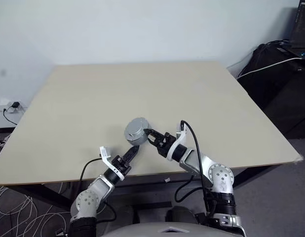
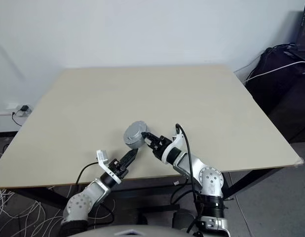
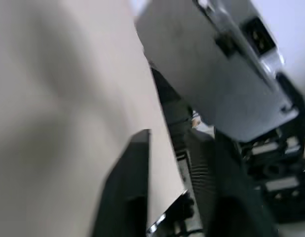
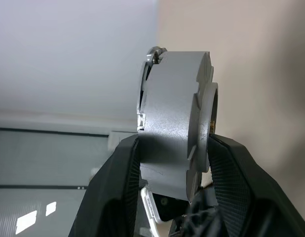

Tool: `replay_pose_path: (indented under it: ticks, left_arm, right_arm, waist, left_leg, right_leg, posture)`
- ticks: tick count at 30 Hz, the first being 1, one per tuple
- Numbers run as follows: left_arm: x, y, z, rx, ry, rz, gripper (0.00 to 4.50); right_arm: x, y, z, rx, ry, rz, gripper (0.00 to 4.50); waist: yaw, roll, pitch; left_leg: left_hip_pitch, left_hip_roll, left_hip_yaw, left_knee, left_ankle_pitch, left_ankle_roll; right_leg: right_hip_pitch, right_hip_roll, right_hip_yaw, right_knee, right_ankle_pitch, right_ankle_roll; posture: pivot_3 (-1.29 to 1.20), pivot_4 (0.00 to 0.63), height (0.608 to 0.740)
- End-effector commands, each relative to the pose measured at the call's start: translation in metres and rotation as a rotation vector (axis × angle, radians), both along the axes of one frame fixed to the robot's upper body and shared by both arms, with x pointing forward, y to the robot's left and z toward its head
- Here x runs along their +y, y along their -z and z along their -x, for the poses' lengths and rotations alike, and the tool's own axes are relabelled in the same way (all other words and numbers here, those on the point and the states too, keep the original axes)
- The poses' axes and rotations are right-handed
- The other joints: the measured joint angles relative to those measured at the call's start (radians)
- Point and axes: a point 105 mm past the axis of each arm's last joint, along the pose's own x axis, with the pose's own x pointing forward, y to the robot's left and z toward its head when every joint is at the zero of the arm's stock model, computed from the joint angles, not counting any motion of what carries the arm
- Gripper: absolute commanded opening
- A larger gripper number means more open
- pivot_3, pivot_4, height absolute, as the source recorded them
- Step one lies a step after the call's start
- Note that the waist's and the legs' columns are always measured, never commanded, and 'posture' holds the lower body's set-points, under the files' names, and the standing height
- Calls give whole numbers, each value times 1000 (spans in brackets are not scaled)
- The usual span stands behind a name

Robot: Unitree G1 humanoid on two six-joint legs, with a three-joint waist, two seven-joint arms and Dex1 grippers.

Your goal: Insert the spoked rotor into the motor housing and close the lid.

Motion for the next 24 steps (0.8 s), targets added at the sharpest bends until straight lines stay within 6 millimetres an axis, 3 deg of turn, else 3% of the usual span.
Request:
replay_pose_path:
  ticks: [1, 6, 12, 19, 24]
  left_arm:
    - [2, -18, 1, -43, 18, 67, 2840]
    - [1, -20, 13, -24, 71, 88, 4480]
    - [7, -22, 22, 16, 11, 202, 4480]
    - [2, -23, 23, 4, 40, 174, 4480]
    - [-13, 4, 16, -33, 133, -253, 4480]
  right_arm:
    - [13, -39, -5, -115, -13, -114, 2092]
    - [10, -37, -11, -110, 3, -107, 2092]
    - [7, -38, -14, -112, 12, -109, 2092]
    - [4, -27, -14, -81, 23, -94, 2092]
    - [3, -26, -16, -83, 29, -89, 2092]
  waist:
    - [0, 0, 0]
    - [-1, 0, 0]
    - [-1, 0, 0]
    - [-1, 0, 0]
    - [1, 0, 0]
  left_leg:
    - [0, 0, 0, 0, 0, 0]
    - [0, 0, 1, 1, 0, 0]
    - [0, 0, 1, 1, 0, 0]
    - [0, 0, 1, 1, -3, -5]
    - [1, -1, 3, 1, -3, -5]
  right_leg:
    - [0, 0, 0, 0, 0, 0]
    - [0, 0, 1, 0, 0, 0]
    - [0, -2, 2, 0, 0, 0]
    - [0, -4, 2, 0, 0, 0]
    - [0, 0, 2, 0, 0, 0]
  posture:
    - [0, 0, 740]
    - [0, 0, 740]
    - [0, 0, 740]
    - [0, 0, 740]
    - [0, 0, 740]
